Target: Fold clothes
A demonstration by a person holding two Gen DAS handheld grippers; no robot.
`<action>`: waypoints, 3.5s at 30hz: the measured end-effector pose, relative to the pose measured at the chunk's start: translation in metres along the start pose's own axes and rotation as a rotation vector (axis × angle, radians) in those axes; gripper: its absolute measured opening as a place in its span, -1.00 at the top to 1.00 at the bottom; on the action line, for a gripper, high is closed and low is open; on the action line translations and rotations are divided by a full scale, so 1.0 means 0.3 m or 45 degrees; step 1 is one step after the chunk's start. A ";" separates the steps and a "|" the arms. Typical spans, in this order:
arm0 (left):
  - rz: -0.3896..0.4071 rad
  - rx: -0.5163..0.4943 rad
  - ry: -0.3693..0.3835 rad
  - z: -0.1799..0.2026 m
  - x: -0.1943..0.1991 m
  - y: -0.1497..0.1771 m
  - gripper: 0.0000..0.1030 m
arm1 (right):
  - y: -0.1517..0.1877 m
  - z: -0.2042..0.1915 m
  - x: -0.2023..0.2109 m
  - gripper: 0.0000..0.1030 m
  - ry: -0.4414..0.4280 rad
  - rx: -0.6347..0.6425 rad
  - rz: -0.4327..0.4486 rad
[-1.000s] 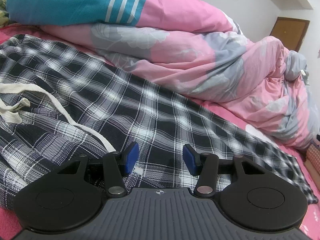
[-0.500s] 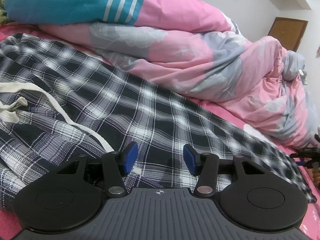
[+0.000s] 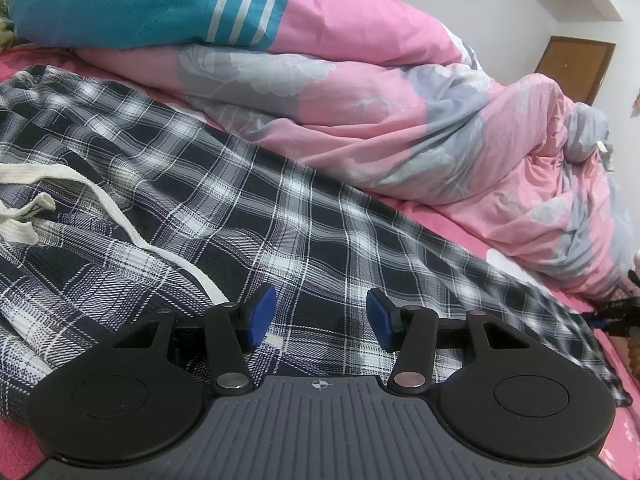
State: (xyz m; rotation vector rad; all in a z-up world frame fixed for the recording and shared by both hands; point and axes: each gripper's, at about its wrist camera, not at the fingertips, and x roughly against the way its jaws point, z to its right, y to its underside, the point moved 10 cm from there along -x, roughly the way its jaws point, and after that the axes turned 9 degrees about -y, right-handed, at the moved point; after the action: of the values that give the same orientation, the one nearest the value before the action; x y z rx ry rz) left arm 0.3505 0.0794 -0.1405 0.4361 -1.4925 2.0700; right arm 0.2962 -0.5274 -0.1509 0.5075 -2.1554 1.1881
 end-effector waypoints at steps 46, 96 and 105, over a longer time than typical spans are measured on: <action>-0.002 -0.001 0.002 -0.006 -0.002 -0.005 0.02 | 0.162 -0.344 0.049 0.58 -0.027 0.535 -0.126; -0.062 -0.009 0.023 -0.014 0.044 -0.008 -0.05 | 0.439 -0.996 0.089 -0.08 -0.297 1.007 -0.211; -0.060 -0.044 0.016 -0.010 0.036 -0.003 -0.05 | 0.483 -1.035 -0.259 -0.05 -0.419 1.019 -0.307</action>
State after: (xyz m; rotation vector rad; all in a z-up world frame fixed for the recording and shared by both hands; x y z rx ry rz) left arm 0.3425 0.0850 -0.1349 0.4400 -1.4939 2.0043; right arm 0.3705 -0.1844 -0.1671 1.3370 -1.7101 1.9034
